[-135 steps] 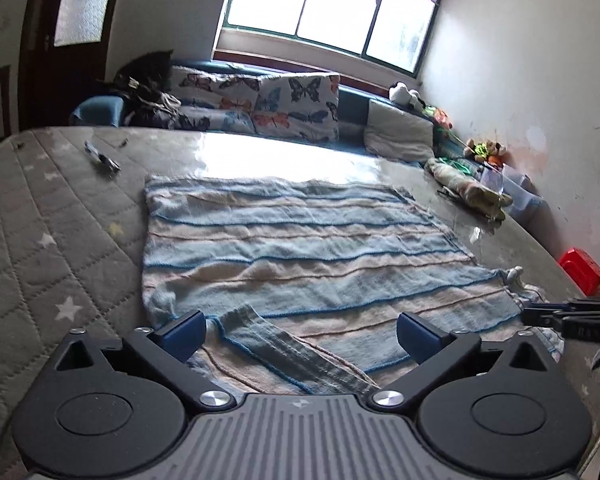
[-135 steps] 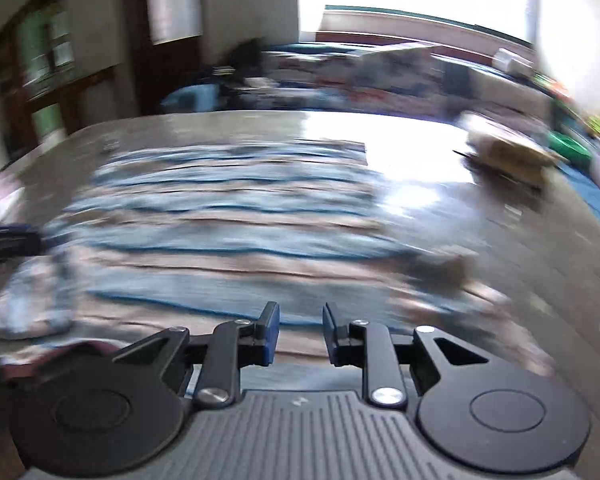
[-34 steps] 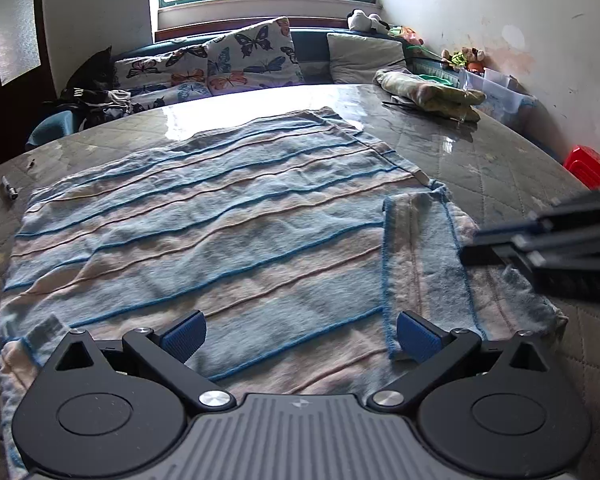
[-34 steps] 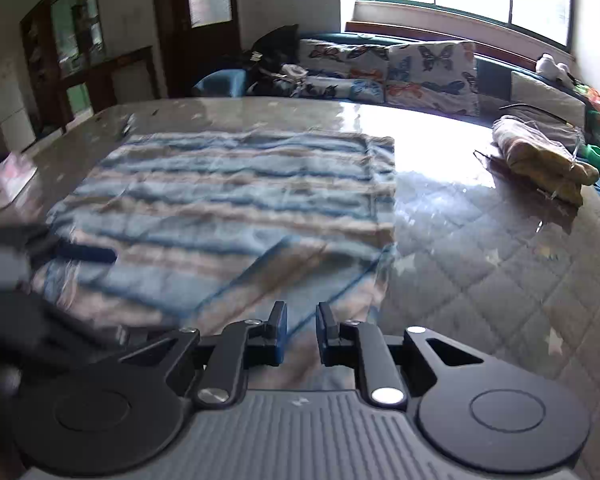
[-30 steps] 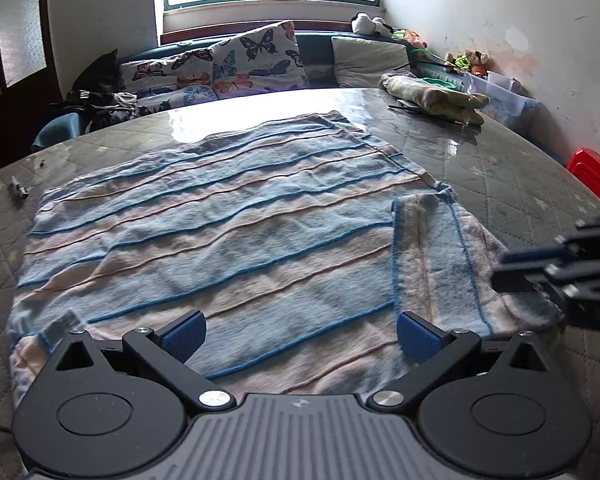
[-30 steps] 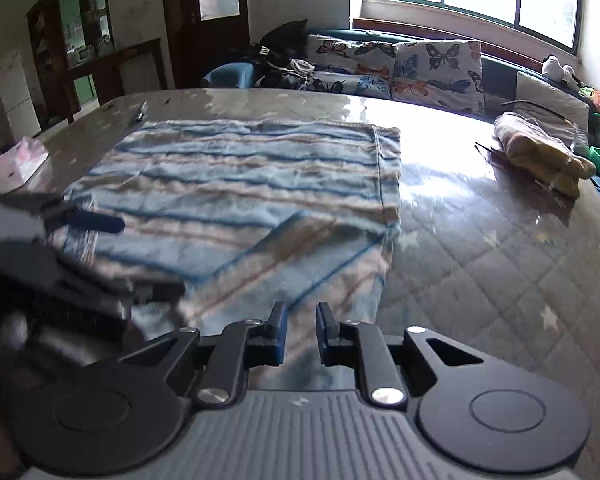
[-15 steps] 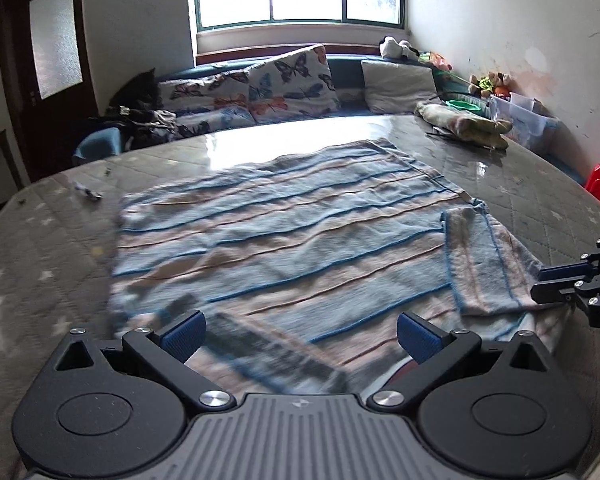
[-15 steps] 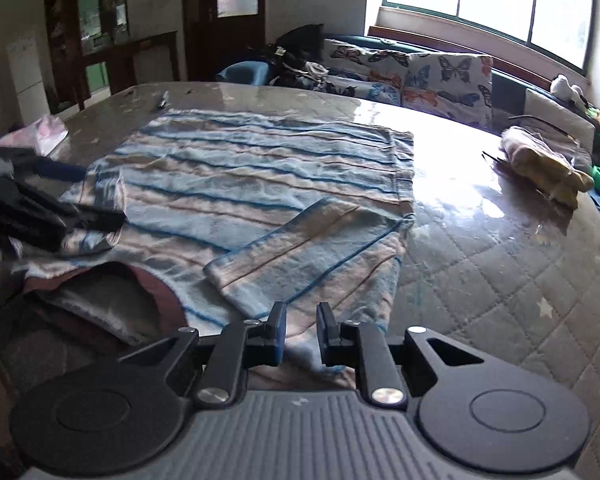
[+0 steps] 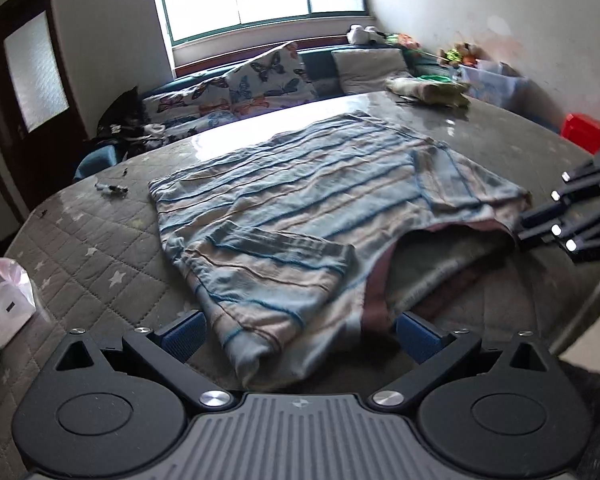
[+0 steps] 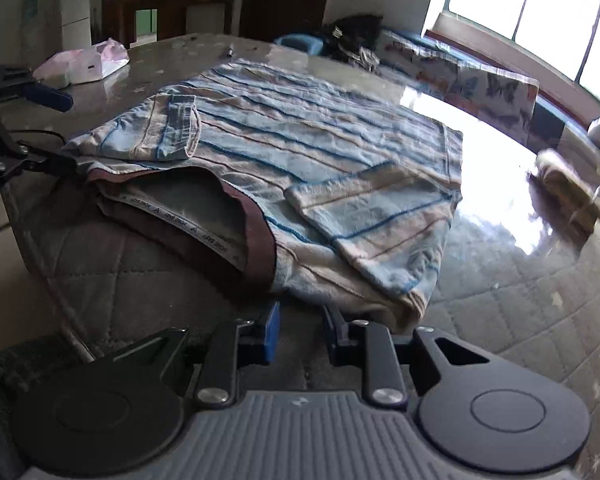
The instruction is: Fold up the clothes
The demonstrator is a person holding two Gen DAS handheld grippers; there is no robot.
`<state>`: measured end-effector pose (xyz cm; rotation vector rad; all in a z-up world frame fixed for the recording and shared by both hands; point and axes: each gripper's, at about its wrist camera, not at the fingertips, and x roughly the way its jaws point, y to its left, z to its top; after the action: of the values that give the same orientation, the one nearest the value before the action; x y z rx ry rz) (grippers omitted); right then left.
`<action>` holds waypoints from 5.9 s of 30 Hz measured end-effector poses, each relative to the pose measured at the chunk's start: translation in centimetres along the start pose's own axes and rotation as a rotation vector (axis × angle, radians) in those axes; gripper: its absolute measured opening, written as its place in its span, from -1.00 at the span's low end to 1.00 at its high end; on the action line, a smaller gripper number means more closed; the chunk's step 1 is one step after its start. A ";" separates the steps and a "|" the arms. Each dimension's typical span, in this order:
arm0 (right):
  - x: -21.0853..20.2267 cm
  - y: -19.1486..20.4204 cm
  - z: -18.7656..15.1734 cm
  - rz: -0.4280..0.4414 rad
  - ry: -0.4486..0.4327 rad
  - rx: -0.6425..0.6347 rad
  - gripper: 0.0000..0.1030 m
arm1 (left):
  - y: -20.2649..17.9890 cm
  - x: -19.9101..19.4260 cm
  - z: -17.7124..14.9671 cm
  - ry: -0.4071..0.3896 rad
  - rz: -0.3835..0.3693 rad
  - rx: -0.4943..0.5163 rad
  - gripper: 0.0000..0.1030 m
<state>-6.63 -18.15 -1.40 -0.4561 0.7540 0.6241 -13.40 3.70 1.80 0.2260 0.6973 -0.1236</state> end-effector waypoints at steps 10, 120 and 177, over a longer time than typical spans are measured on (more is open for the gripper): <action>0.5 -0.3 1.1 0.008 -0.039 0.018 -0.55 | -2.9 1.6 -1.8 -0.059 0.003 0.270 0.92; -4.9 -1.5 4.0 0.081 -0.214 0.058 -0.95 | 1.0 -3.8 -0.9 -0.167 -0.170 0.265 -0.89; 13.0 -15.5 18.0 0.027 -0.104 0.285 -0.70 | 18.9 13.0 10.9 0.009 0.084 -0.216 -0.15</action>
<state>19.78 -14.33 3.06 -0.1507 0.7375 0.5508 6.81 18.81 4.54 0.0482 0.7035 0.0329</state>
